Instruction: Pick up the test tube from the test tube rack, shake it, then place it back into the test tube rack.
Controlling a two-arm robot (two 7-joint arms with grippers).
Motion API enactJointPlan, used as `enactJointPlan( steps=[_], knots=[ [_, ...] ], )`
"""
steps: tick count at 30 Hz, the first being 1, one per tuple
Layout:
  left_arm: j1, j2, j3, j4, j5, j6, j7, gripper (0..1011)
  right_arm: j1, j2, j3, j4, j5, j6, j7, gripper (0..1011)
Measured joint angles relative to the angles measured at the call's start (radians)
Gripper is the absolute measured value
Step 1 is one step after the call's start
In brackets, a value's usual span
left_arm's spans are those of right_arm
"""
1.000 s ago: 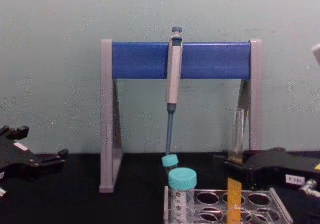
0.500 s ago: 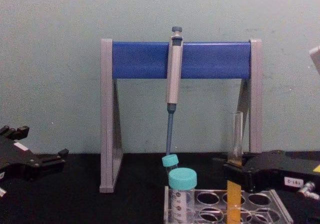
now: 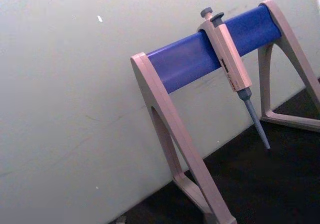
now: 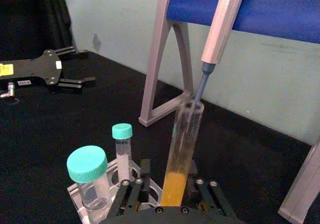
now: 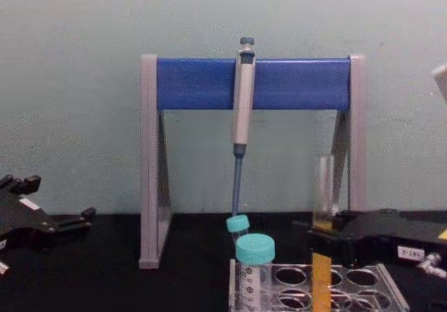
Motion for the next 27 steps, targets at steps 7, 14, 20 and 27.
enactJointPlan(
  steps=[7,14,20,27],
  knots=[
    [0.0,0.0,0.0,0.0,0.0,0.0,0.0,1002,0.0,0.0,0.0,0.0,0.0,0.0,0.0,620],
    [0.0,0.0,0.0,0.0,0.0,0.0,0.0,1001,0.0,0.0,0.0,0.0,0.001,-0.001,0.0,840],
    [0.0,0.0,0.0,0.0,0.0,0.0,0.0,1001,0.0,0.0,0.0,0.0,0.001,-0.001,0.0,1000],
    [0.0,0.0,0.0,0.0,0.0,0.0,0.0,1002,0.0,0.0,0.0,0.0,0.002,-0.001,0.0,1000]
  ],
)
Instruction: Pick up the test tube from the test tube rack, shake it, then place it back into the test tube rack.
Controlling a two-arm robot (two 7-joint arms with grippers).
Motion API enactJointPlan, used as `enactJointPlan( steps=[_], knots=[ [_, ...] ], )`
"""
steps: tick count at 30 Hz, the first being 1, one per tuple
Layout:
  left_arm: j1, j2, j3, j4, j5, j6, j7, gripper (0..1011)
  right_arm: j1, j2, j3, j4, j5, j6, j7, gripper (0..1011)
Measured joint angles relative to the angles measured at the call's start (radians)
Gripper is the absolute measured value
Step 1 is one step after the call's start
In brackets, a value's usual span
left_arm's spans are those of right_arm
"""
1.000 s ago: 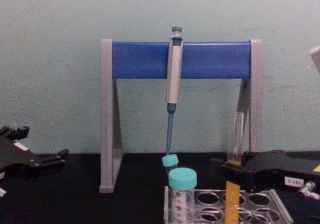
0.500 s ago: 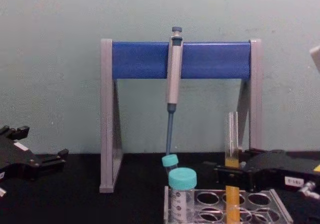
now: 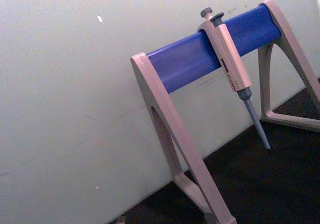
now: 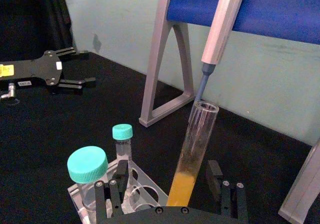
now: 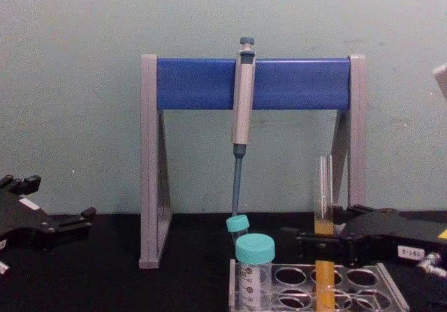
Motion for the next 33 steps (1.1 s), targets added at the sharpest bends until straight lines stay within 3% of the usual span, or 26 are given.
enactJointPlan(
  steps=[5,13,19,23,25,29,33],
  knots=[
    [0.0,0.0,0.0,0.0,0.0,0.0,0.0,1001,-0.017,0.009,0.015,-0.017,0.011,-0.001,-0.001,1000],
    [0.0,0.0,0.0,0.0,0.0,0.0,0.0,1001,-0.107,0.074,0.066,-0.118,0.05,-0.003,-0.003,1000],
    [0.0,0.0,0.0,0.0,0.0,0.0,0.0,1001,-0.204,0.112,0.143,-0.192,0.077,-0.046,-0.053,1000],
    [0.0,0.0,0.0,0.0,0.0,0.0,0.0,1001,-0.267,0.092,0.207,-0.209,0.07,-0.102,-0.139,1000],
    [0.0,0.0,0.0,0.0,0.0,0.0,0.0,1001,-0.283,0.079,0.221,-0.208,0.053,-0.119,-0.17,1000],
    [0.0,0.0,0.0,0.0,0.0,0.0,0.0,1001,-0.305,0.044,0.238,-0.18,0.001,-0.151,-0.241,1000],
    [0.0,0.0,0.0,0.0,0.0,0.0,0.0,1001,-0.308,0.019,0.237,-0.143,-0.03,-0.159,-0.266,1000]
  ],
)
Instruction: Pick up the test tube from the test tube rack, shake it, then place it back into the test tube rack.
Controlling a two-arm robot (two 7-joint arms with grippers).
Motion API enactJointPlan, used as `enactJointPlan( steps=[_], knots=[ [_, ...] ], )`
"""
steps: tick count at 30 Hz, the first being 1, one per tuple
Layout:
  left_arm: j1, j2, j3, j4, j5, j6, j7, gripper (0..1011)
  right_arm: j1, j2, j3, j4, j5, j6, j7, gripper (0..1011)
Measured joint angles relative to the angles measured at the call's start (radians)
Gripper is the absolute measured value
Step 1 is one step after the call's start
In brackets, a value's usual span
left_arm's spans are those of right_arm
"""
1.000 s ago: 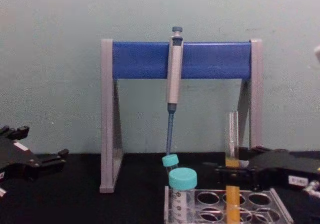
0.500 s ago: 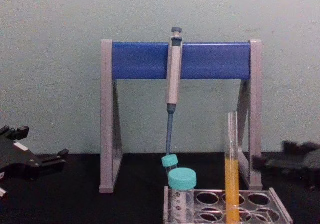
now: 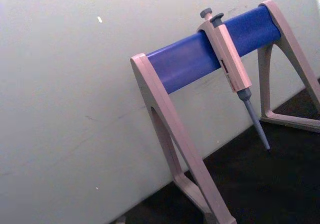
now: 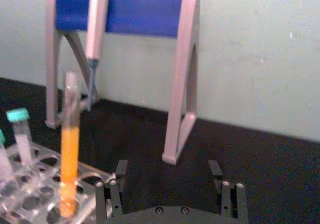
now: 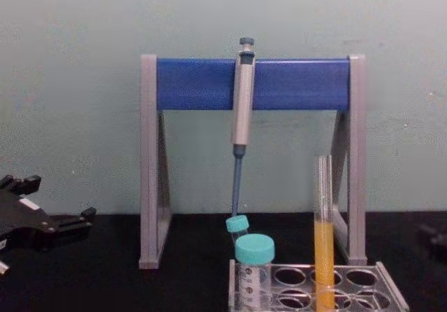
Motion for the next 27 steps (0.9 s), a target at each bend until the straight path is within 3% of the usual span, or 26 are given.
enactJointPlan(
  steps=[16,27],
  knots=[
    [0.0,0.0,0.0,0.0,0.0,0.0,0.0,1002,0.031,-0.063,-0.014,0.107,-0.052,0.044,0.014,1000],
    [0.0,0.0,0.0,0.0,0.0,0.0,0.0,1001,0.035,-0.071,-0.011,0.118,-0.06,0.054,0.024,1000]
  ],
)
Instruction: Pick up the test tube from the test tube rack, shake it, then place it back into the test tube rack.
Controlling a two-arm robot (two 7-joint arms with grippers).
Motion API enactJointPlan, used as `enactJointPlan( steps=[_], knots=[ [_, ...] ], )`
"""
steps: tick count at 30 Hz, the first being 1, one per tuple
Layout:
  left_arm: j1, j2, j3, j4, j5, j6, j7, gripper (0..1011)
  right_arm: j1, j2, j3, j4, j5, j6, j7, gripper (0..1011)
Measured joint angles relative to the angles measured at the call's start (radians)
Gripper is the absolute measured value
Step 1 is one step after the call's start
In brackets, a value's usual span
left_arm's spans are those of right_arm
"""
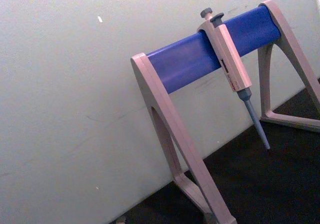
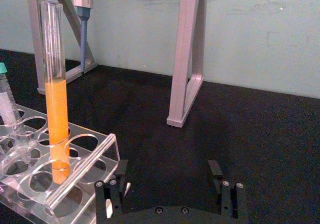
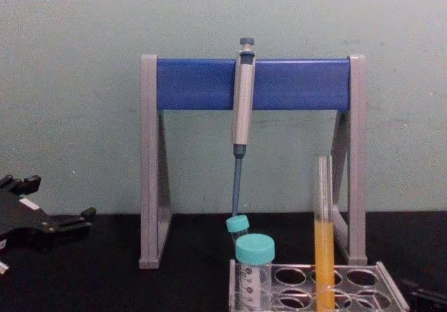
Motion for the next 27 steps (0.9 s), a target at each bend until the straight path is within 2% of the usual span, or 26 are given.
enactJointPlan(
  steps=[27],
  knots=[
    [0.0,0.0,0.0,0.0,0.0,0.0,0.0,1002,0.0,0.002,-0.002,-0.003,0.002,-0.002,-0.001,1000]
  ],
)
